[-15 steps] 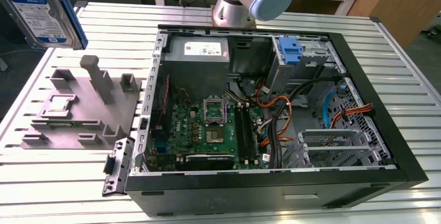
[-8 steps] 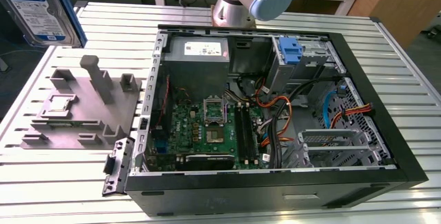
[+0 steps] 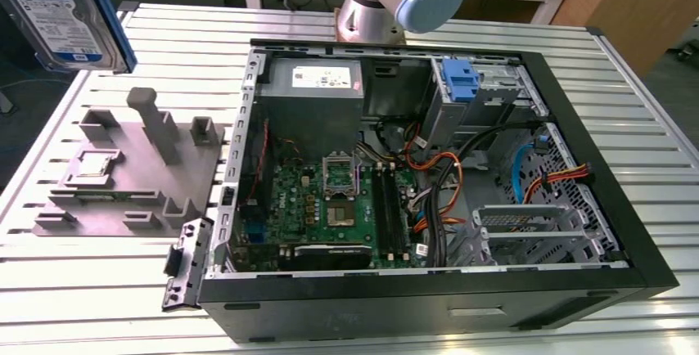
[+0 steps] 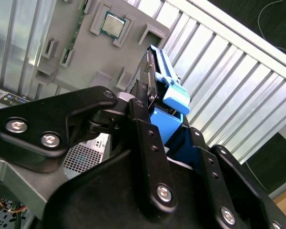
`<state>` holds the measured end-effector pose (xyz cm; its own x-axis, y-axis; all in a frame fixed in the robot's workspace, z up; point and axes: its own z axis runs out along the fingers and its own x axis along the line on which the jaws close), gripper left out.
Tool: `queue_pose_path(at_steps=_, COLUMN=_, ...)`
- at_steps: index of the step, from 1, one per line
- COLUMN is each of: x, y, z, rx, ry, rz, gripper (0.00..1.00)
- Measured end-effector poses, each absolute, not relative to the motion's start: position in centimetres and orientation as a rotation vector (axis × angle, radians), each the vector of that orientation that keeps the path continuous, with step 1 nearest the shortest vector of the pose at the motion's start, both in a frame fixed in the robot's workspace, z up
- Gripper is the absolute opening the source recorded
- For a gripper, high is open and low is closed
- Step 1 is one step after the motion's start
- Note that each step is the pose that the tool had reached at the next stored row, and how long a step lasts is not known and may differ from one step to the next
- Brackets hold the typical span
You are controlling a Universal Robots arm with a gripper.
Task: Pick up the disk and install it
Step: 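Pick up the disk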
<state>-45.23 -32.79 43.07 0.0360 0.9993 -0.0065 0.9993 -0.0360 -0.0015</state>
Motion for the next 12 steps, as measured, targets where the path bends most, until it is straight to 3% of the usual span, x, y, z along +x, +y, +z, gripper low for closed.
queue_pose_path(at_steps=12, x=-45.23, y=-32.79, z=43.56, rx=2.259, ry=2.179, rz=-0.009, gripper=0.37)
